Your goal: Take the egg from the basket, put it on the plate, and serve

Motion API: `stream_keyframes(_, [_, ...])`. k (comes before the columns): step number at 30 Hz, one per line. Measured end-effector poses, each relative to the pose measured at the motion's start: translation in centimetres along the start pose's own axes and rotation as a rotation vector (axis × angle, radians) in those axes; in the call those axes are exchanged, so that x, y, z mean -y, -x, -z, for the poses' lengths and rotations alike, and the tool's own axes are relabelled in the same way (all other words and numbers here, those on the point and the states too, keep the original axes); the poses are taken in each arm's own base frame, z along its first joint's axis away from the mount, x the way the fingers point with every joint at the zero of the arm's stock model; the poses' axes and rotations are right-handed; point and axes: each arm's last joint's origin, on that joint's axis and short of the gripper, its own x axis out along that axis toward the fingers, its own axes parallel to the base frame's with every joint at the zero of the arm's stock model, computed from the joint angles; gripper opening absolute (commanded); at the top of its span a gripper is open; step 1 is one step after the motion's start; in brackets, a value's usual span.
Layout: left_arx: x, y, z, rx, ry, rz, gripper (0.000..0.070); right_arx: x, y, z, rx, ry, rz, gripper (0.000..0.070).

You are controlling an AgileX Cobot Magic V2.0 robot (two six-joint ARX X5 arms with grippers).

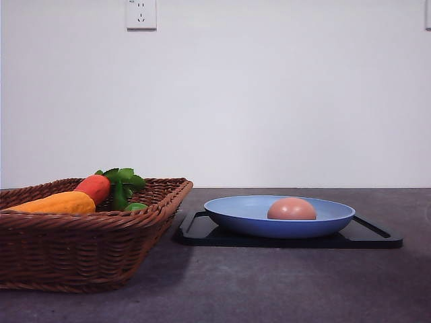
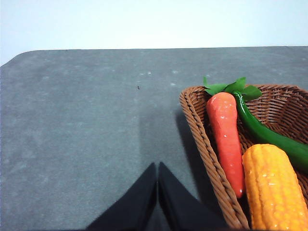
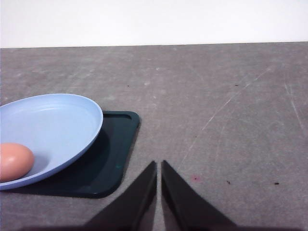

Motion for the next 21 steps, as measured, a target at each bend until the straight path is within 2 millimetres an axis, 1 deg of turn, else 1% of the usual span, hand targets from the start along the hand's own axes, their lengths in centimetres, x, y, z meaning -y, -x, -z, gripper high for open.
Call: stream_keyframes(21, [0.00, 0.00, 0.00, 0.000, 0.000, 0.000, 0.0000, 0.00, 0.00, 0.00, 0.000, 0.000, 0.000, 0.0000])
